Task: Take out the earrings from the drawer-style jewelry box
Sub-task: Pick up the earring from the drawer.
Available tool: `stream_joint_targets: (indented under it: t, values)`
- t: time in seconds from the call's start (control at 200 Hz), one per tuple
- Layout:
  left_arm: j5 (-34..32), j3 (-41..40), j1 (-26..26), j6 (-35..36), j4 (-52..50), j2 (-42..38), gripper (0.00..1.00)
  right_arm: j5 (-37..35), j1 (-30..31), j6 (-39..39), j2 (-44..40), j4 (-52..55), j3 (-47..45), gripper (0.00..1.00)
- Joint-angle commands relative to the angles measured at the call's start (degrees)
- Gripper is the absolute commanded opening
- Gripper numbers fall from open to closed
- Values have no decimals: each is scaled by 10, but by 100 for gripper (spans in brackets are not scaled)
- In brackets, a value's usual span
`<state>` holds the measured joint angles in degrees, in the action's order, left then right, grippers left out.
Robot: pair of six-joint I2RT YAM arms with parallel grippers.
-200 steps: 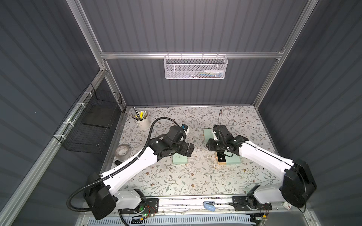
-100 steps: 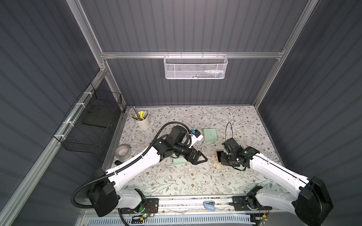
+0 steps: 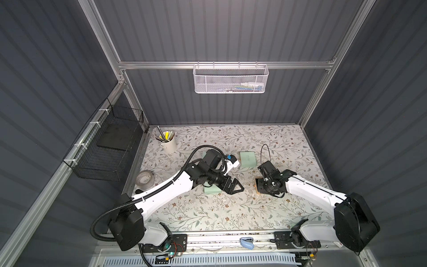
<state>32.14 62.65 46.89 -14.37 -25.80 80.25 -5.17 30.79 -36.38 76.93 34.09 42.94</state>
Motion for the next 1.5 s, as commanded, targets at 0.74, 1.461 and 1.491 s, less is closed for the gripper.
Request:
stream_joint_targets:
  t: [0.74, 1.461, 1.491]
  values:
    - [-104, 3, 0, -1, -15, -16, 100, 4, -14, 23, 61, -38, 16, 29]
    - [-104, 3, 0, -2, -16, -14, 100, 0, -14, 17, 54, -51, -1, 20]
    - [-104, 3, 0, -1, -17, -14, 100, 1, -14, 16, 51, -49, -1, 19]
